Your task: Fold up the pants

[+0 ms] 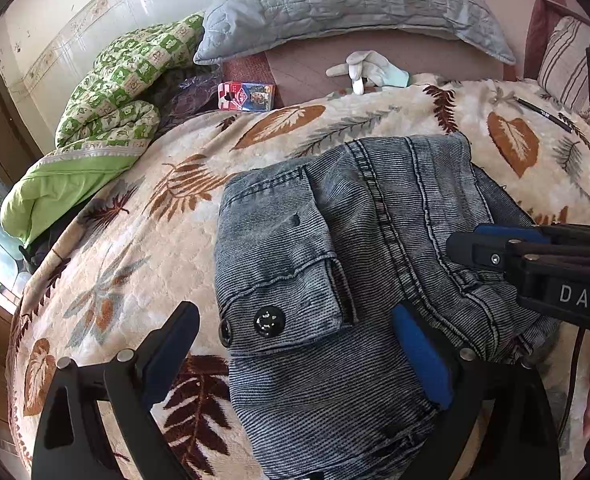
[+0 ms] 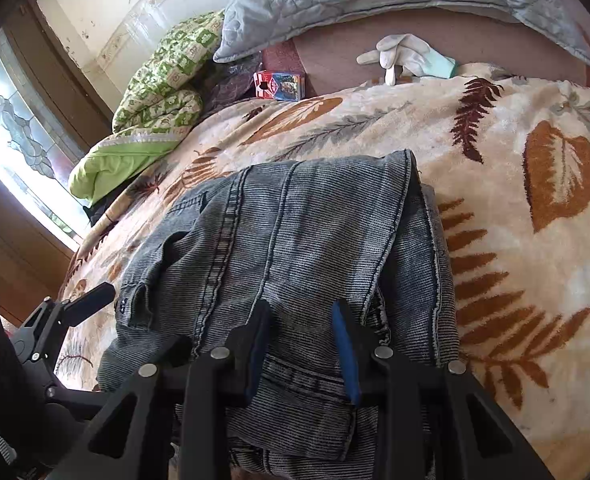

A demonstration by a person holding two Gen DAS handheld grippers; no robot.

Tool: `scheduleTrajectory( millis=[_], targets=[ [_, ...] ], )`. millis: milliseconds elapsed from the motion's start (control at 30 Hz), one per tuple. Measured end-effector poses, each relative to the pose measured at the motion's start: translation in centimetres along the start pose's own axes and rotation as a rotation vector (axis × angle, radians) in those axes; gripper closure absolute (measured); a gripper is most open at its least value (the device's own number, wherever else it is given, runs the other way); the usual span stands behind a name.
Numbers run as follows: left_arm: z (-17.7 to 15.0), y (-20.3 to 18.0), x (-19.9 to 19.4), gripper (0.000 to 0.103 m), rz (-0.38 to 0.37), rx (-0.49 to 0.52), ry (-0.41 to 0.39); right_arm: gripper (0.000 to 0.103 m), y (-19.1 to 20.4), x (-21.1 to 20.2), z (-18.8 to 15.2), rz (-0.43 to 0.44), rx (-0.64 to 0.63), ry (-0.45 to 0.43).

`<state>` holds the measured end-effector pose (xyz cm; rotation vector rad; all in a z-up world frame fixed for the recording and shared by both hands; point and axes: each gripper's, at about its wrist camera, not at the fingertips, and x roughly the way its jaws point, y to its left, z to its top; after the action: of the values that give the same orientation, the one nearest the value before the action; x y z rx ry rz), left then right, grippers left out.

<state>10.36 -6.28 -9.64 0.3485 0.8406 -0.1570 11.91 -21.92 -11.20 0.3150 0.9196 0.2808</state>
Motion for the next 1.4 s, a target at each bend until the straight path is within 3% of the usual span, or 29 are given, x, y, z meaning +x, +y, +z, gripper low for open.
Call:
scheduleTrajectory(
  millis=[167,567,667,767,933,1200,1400],
  targets=[
    [0.0,0.9,-0.3,0.005,-0.033,-0.054,0.03,0.068,-0.3,-0.4,-0.2,0.024,0.009,-0.008],
    [-2.4,1.5,-4.8,0.005,-0.01,-0.056,-0.04,0.067,0.2,-4.6,-0.7,0.035,0.052,-0.036],
    [-3.1,1.6,-4.5,0.005,-0.032,-0.094,-0.008,0.067,0.8,-4.9,-1.6,0.011,0.027,-0.029],
    [-3.1,1.4,-3.4,0.001,-0.065,-0.093,0.036,0.067,0.4,-3.7,-3.2,-0.044,0.044,0.037],
    [-2.8,0.4,-3.1,0.0,-0.037,-0.048,0.022,0.067,0.0,-3.6,-3.5,-0.045,0.031,0.034],
    [-2.1,0.9,-5.5,0.0,0.008,-0.047,-0.085,0.066,-0.4,-5.2,-2.7,0.004,0.085,0.035],
    [-1.1,3.6,-8.5,0.0,0.04,-0.135,-0.202,0.066,1.0,-9.8,-1.8,-0.007,0.031,-0.08]
  ],
)
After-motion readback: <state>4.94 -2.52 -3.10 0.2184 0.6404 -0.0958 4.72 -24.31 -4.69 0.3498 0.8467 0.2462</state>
